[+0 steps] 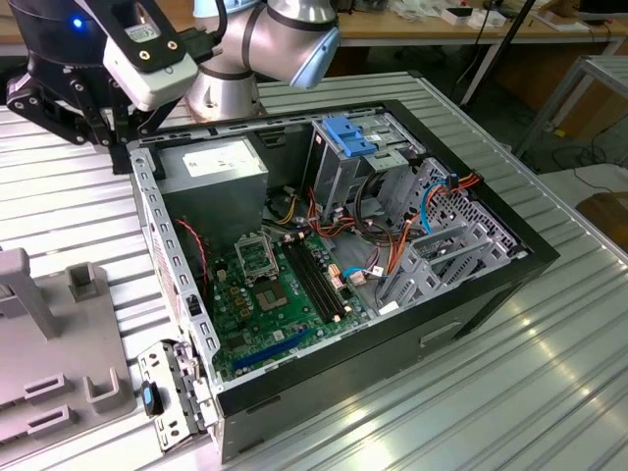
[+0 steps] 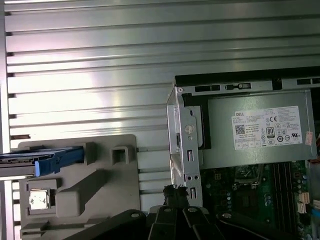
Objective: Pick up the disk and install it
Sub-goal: 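Reach for the disk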
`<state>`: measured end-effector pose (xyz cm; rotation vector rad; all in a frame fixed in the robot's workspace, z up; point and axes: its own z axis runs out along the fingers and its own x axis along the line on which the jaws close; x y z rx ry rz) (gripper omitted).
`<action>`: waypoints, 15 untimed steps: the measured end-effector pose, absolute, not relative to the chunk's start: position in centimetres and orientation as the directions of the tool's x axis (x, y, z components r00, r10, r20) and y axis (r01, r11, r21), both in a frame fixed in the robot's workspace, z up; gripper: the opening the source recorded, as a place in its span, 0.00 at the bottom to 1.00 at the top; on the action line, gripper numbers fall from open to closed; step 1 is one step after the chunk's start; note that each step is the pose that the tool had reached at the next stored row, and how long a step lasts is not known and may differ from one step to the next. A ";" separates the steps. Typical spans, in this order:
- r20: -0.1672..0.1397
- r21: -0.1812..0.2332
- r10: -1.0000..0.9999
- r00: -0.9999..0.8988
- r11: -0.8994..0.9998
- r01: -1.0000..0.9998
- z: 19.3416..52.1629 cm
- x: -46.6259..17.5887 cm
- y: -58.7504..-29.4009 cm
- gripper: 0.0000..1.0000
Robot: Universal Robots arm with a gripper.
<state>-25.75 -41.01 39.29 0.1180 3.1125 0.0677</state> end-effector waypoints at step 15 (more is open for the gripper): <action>-0.025 0.044 0.076 -0.997 0.996 0.075 39.3 -27.6 -41.3 0.11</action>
